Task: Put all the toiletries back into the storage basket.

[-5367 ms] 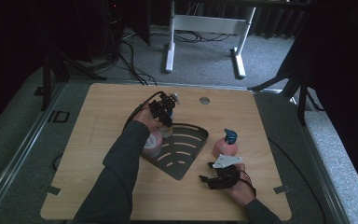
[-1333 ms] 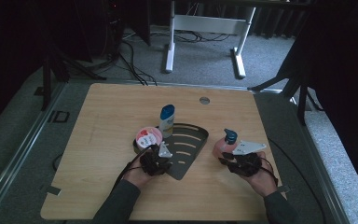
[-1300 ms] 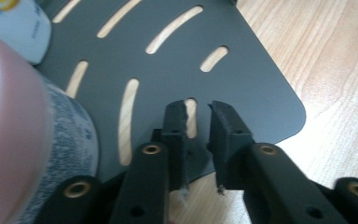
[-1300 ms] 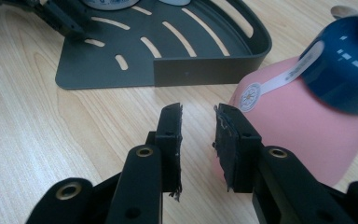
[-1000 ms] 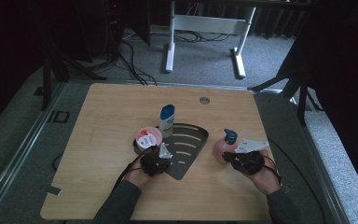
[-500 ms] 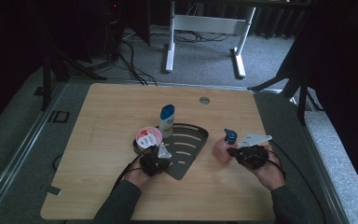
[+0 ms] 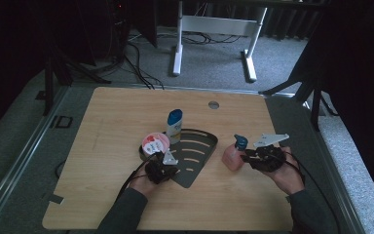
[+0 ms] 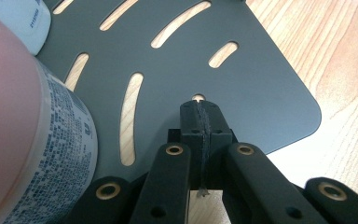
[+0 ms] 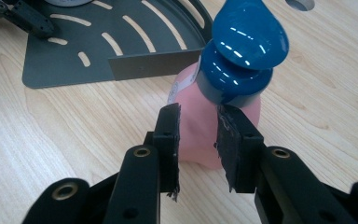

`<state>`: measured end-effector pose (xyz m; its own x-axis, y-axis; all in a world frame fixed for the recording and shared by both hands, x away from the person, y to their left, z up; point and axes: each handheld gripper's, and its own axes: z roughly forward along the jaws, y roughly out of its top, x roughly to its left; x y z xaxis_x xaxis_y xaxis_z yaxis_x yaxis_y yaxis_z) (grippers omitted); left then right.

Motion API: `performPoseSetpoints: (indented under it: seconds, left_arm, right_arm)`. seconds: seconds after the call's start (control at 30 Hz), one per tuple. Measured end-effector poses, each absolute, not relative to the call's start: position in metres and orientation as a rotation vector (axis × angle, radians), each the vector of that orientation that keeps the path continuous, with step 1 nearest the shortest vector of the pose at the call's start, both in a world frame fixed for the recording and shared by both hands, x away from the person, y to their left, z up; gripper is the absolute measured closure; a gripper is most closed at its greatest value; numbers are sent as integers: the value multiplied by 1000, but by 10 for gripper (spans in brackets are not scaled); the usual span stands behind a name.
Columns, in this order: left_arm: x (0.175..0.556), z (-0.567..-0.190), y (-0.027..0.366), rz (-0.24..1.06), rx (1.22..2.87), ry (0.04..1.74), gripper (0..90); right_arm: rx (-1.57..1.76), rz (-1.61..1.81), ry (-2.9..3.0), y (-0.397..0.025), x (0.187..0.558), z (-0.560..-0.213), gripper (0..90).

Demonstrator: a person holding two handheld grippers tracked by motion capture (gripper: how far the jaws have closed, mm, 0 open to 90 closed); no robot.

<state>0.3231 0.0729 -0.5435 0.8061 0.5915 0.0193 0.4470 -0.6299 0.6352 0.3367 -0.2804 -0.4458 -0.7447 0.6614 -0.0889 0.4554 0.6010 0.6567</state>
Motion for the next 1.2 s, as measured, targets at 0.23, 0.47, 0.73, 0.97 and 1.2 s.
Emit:
performPoseSetpoints:
  seconds: [0.23,0.47,0.73,0.97,1.2]
  left_arm:
    - [323,-544,73,302,2351,764,899]
    - [323,-544,73,300,2351,762,899]
    - [322,-544,74,301,2348,761,900]
    - [323,-544,74,299,2346,761,900]
    - [323,-545,75,297,2342,761,900]
  right_arm:
    - [932,876,2509,-283,342,-437,679]
    - [936,874,2516,-283,347,-428,666]
    - [939,853,2532,-278,354,-421,648]
    - [953,848,2548,-276,359,-420,599]
    - [964,835,2564,-273,365,-418,549]
